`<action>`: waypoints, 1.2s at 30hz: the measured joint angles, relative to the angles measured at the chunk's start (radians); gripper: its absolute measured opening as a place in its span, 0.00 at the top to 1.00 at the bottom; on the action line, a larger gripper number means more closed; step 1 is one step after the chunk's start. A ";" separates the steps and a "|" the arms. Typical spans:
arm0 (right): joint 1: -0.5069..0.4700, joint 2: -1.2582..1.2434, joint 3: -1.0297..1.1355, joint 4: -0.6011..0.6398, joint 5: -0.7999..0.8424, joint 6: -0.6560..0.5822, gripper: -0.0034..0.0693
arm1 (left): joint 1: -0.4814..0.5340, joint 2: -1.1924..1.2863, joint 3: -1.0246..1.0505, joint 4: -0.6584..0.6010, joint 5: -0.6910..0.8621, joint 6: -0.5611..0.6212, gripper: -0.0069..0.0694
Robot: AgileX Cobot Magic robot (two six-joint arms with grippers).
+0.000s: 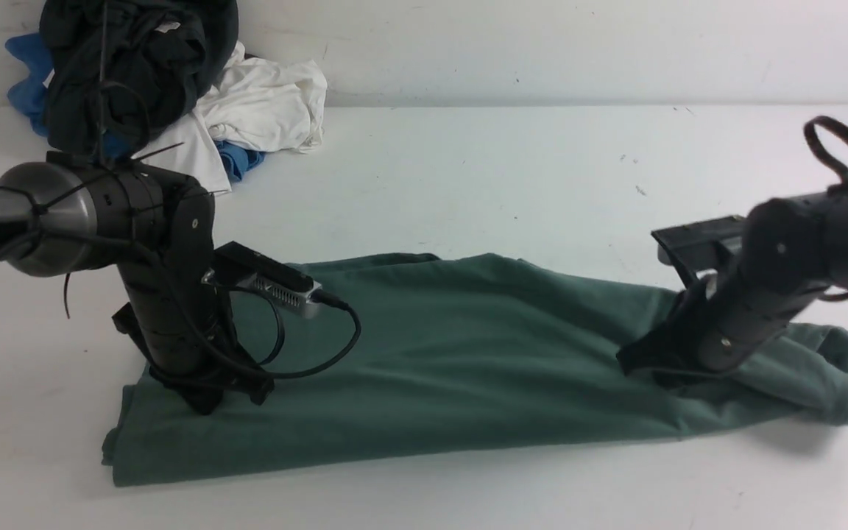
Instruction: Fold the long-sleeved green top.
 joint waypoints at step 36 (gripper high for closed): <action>-0.238 -0.219 0.243 -0.241 0.051 0.127 0.29 | 0.000 -0.007 0.020 -0.036 -0.080 -0.001 0.92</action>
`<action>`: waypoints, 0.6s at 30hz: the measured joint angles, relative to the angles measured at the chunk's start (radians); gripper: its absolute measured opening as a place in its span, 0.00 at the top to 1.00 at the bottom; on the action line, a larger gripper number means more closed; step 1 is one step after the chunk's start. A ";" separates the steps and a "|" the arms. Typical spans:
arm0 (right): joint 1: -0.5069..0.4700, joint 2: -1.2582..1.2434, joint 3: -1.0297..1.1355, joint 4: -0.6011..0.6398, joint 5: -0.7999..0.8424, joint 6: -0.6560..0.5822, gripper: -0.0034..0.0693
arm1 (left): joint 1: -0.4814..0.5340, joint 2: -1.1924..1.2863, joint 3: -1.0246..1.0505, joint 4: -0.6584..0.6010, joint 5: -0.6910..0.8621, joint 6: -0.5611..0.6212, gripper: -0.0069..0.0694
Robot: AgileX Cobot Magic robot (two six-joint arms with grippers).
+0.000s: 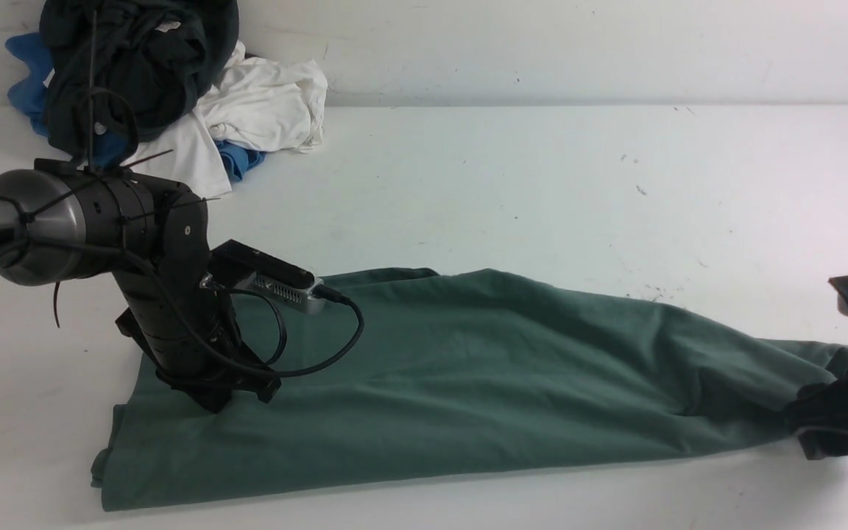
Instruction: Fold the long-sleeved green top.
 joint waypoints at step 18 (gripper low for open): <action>-0.018 -0.084 -0.342 0.152 0.468 -0.205 0.90 | 0.000 0.003 -0.003 0.019 -0.008 0.004 0.92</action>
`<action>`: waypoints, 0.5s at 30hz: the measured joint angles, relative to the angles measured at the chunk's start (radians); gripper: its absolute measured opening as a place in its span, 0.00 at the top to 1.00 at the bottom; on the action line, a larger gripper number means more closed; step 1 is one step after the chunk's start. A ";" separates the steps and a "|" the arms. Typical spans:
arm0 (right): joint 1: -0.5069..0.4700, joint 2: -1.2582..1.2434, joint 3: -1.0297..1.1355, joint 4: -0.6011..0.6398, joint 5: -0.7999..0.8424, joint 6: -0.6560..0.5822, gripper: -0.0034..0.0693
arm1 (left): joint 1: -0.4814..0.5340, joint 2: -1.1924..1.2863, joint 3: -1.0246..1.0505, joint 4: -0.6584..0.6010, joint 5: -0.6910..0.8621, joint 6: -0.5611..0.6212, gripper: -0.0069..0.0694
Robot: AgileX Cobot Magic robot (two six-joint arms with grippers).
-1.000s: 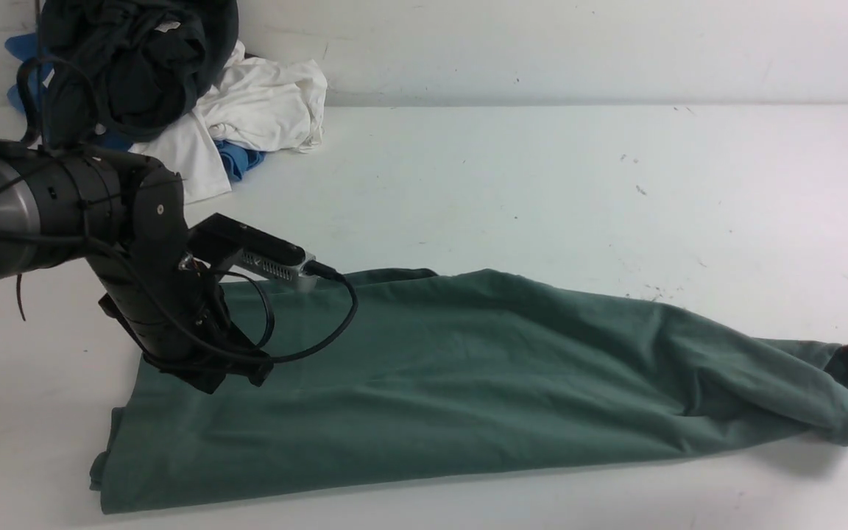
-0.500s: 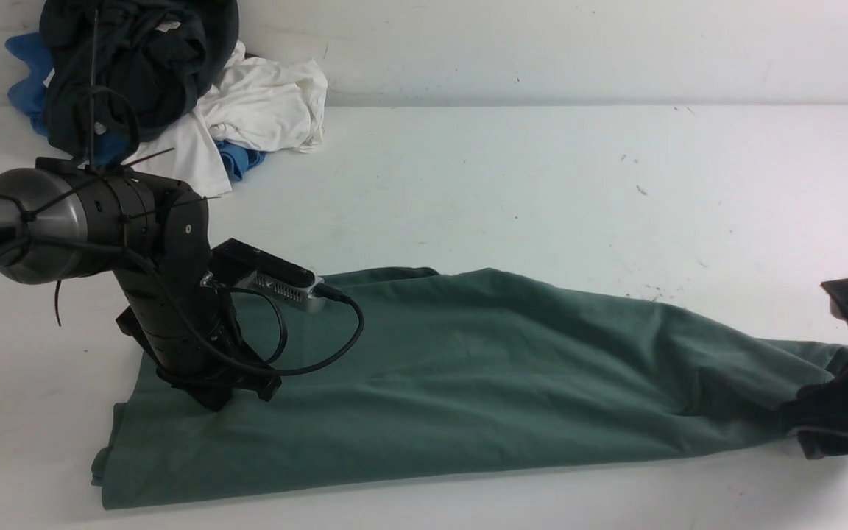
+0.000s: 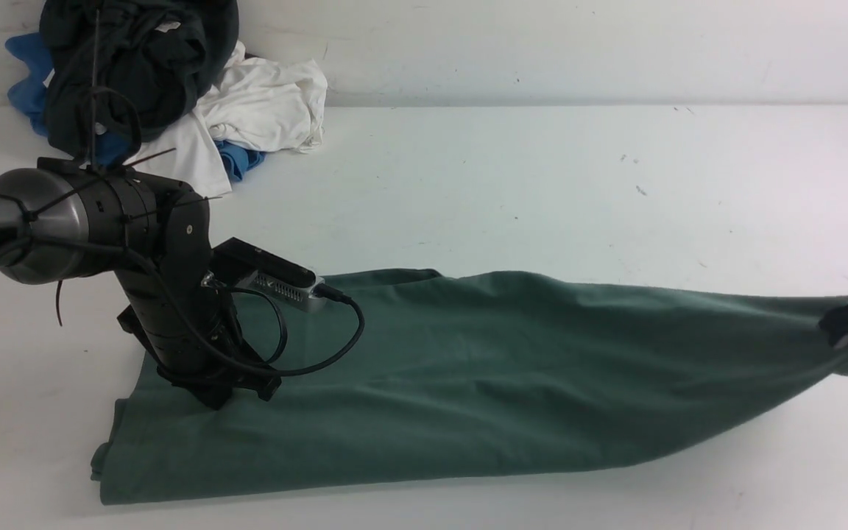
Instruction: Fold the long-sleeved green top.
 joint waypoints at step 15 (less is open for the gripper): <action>-0.181 0.168 -0.049 0.148 0.021 -0.087 0.77 | 0.000 0.001 -0.001 0.000 -0.001 0.004 0.92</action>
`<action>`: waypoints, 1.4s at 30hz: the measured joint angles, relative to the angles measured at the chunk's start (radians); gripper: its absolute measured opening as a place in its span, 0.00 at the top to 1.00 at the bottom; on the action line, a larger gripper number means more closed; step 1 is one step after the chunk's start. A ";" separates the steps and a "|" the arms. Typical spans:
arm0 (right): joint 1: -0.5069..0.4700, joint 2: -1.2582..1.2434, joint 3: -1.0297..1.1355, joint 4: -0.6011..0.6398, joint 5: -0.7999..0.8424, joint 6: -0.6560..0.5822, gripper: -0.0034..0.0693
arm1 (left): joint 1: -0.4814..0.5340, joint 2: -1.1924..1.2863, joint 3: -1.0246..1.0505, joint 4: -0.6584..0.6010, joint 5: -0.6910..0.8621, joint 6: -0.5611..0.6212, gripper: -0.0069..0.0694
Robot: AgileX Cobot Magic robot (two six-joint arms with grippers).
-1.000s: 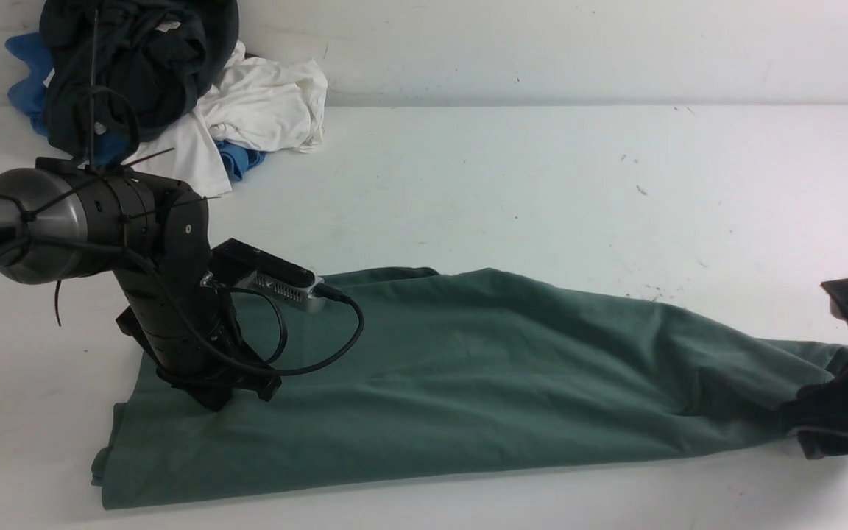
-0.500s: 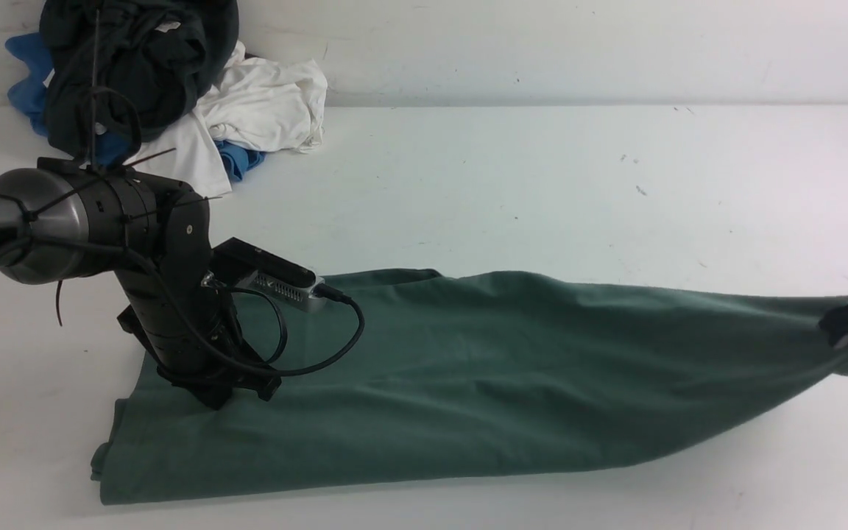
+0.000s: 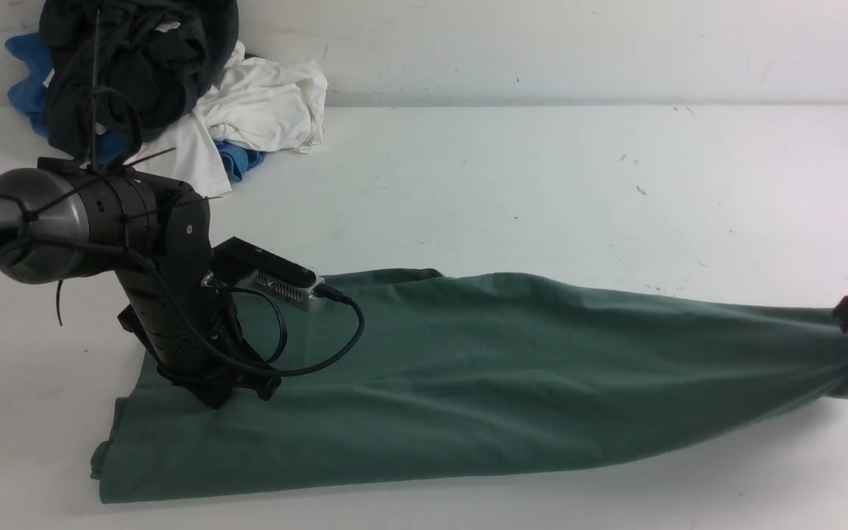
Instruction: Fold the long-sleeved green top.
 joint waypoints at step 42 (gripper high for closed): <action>0.125 0.224 -0.011 -0.174 -0.245 0.195 0.62 | 0.000 0.001 -0.001 -0.009 0.001 0.018 0.92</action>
